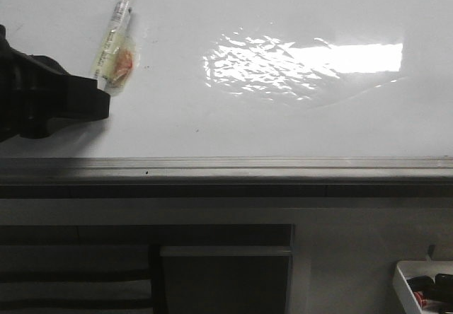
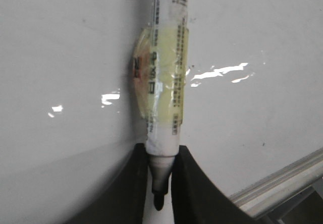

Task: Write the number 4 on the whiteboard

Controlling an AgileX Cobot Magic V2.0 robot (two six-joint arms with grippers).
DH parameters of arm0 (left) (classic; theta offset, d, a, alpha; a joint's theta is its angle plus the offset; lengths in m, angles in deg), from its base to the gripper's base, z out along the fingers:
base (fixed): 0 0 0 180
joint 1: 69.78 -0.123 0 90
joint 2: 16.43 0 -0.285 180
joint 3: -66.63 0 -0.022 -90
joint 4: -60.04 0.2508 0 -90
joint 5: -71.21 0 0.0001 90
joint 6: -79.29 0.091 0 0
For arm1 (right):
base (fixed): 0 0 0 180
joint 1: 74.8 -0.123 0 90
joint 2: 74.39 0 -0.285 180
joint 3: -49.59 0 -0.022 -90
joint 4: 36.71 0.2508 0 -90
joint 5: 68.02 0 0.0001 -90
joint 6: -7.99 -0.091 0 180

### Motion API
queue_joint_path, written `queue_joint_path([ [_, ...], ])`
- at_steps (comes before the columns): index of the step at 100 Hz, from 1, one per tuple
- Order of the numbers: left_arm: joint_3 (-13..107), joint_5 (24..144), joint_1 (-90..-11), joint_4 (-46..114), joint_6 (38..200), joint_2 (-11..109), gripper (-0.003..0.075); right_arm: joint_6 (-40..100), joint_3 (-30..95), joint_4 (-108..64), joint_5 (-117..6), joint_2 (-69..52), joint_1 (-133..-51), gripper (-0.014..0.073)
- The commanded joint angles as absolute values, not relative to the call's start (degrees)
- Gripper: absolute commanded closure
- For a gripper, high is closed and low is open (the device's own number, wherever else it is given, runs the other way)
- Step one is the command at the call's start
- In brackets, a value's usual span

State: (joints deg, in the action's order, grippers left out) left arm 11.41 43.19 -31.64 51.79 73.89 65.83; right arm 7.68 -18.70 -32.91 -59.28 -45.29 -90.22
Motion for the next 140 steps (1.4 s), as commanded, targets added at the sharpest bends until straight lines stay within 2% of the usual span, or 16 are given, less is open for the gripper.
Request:
queue_joint_path([
  [1,12.91,38.85,-31.37,55.64,73.48,63.87,0.0741,7.5,-15.23,-33.9,-61.6,-42.1,-95.48,0.0655],
  [26,12.91,38.95,-31.37,75.22,73.48,59.39,0.0741,7.5,-4.01,-34.01,-58.4,-33.26,-105.54,0.0653],
  [33,12.68,38.84,-31.37,82.39,73.48,58.82,0.0741,7.5,-0.36,-34.01,-56.31,-30.66,-107.01,0.0628],
  [40,12.39,38.6,-31.37,89.38,73.48,58.76,0.0741,7.5,3.48,-34.01,-52.47,-28.12,-108.19,0.0545],
  [53,12.28,38.21,-31.37,95.61,73.48,58.76,0.0741,7.5,9.91,-34.01,-45.22,-24.21,-110.69,0.0322],
  [60,12.28,37.3,-31.37,96.91,73.93,58.76,0.0741,7.5,12.85,-34.01,-42.64,-22.75,-112.17,0.0262],
  [106,12.39,31.28,-31.37,98.99,78.46,58.87,0.0741,8.55,17.7,-34.01,-46.08,-16.27,-122.83,0.0258],
  [140,12.39,29.68,-31.37,103.96,78.46,58.87,0.0741,8.55,17.7,-34.3,-52.37,-11.72,-124.74,0.0259],
])
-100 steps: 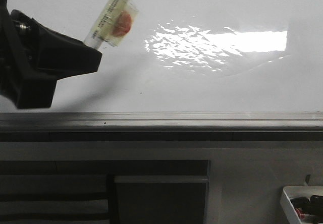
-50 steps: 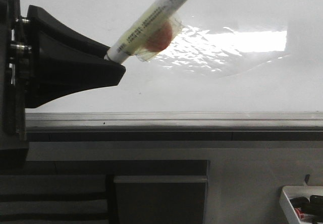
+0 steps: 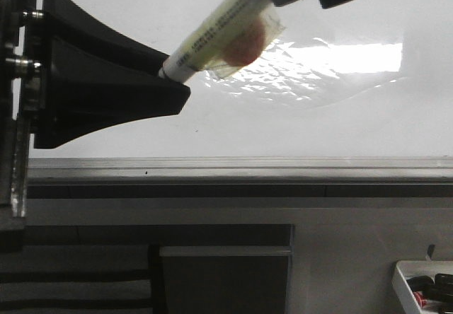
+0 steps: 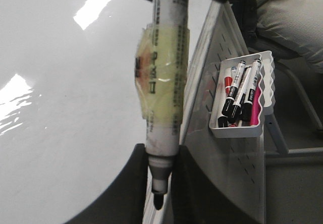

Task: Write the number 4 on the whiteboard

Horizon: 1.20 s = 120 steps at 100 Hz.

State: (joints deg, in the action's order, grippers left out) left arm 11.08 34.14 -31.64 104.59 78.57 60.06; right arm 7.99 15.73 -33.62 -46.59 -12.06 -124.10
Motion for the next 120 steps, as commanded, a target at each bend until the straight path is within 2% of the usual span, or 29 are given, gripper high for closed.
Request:
queue_joint_path([
  [1,12.39,29.68,-31.37,103.96,78.46,58.87,0.0741,8.55,17.7,-34.3,-52.37,-11.68,-124.99,0.026],
  [26,12.39,29.48,-31.37,103.96,78.46,58.87,0.0741,8.55,17.79,-34.3,-53.65,-10.7,-126.6,0.0261],
  [31,12.39,29.48,-31.37,103.96,78.46,58.87,0.0741,8.55,17.79,-34.3,-53.41,-10.7,-126.6,0.0284],
  [38,12.39,29.48,-31.37,103.96,78.46,58.87,0.0741,8.55,17.79,-34.3,-52.71,-10.7,-126.6,0.0358],
  [55,12.39,28.8,-31.37,103.96,78.46,58.87,0.074,8.55,17.79,-34.3,-51.43,-10.7,-126.6,0.0617],
  [60,12.39,28.4,-31.37,103.96,78.46,58.87,0.0739,8.55,17.79,-34.3,-51.03,-10.7,-126.6,0.0662],
  [71,12.39,28.4,-31.37,103.96,78.46,58.87,0.0696,8.55,17.79,-34.3,-50.66,-10.7,-126.6,0.0662],
  [90,12.39,28.29,-31.37,103.96,78.46,58.87,0.0516,8.55,17.79,-34.3,-50.66,-10.7,-126.6,0.0662],
  [100,12.39,28.29,-31.37,103.96,78.46,58.76,0.0488,8.55,17.68,-34.3,-50.66,-10.7,-126.6,0.0662],
  [120,12.39,28.67,-31.37,103.75,78.36,58.76,0.0487,8.55,17.68,-34.67,-58.22,-10.53,-126.6,0.0662],
])
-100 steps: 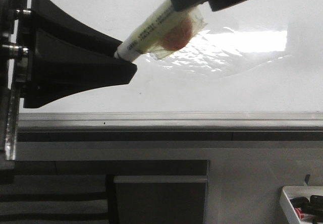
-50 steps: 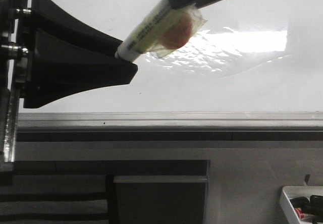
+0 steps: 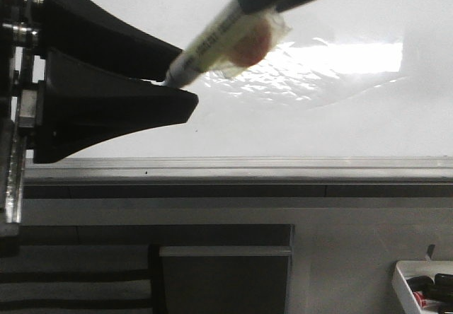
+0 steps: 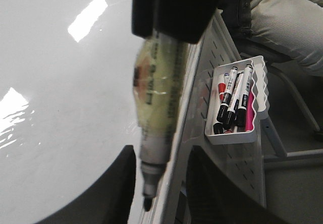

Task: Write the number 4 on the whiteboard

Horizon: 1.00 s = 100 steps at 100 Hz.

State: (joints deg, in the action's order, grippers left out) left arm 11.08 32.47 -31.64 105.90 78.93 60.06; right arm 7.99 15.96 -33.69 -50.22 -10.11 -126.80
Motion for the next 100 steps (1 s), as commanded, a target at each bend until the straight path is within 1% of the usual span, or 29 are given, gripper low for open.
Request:
queue_joint_path([
  [1,12.39,28.67,-31.37,103.75,78.36,58.76,0.0487,8.55,17.68,-34.81,-58.36,-10.53,-126.6,0.0662],
  [18,12.39,29.42,-31.37,97.37,78.36,56.54,0.0487,8.55,17.68,-38.01,-56.75,-10.53,-126.6,0.0662],
  [35,12.39,38.25,-32.41,94.54,78.36,51.83,0.0487,8.55,17.68,-38.01,-56.28,-10.53,-126.11,0.0662],
  [49,12.29,46.16,-34.32,94.54,78.36,46.73,0.0487,7.99,17.68,-37.59,-55.69,-10.53,-122.19,0.0662],
  [59,12.29,49.59,-35.98,92.74,78.36,43.17,0.0487,7.99,18.33,-37.22,-55.53,-10.53,-118.88,0.0662],
  [77,12.29,49.76,-38.71,86.41,78.36,40.16,0.0488,7.99,22.3,-37.22,-54.0,-7.76,-115.61,0.0662],
  [100,12.29,49.02,-39.54,84.47,78.36,40.17,0.0489,7.99,29.46,-40.58,-53.2,0.62,-114.21,0.0662],
])
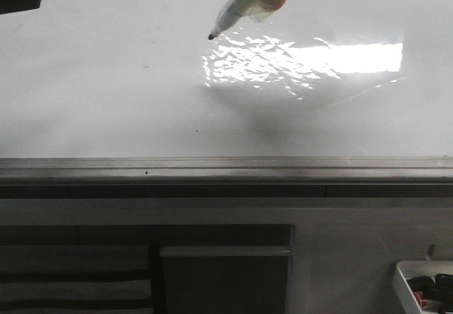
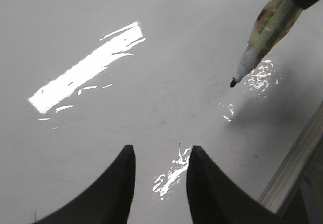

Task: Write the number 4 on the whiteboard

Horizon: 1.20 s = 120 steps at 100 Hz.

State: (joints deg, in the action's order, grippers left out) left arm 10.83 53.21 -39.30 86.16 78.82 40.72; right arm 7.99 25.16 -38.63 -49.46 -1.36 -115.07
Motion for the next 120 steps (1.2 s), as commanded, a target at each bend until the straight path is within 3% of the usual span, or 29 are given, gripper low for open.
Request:
queue_joint_path([
  [1,12.29,49.02,-39.54,84.47,78.36,40.17,0.0489,7.99,29.65,-40.69,-53.2,1.1,-113.99,0.0662],
  [36,12.29,48.77,-39.54,84.47,78.36,40.17,0.0489,7.99,35.69,-41.04,-54.23,6.59,-111.44,0.0662],
  [75,12.29,48.45,-39.54,84.47,78.36,40.17,0.0489,7.99,28.05,-37.17,-52.26,6.81,-111.44,0.0662],
  [120,12.29,48.24,-39.54,84.47,78.36,40.17,0.0489,7.99,24.18,-37.43,-48.43,-3.21,-103.21,0.0655],
])
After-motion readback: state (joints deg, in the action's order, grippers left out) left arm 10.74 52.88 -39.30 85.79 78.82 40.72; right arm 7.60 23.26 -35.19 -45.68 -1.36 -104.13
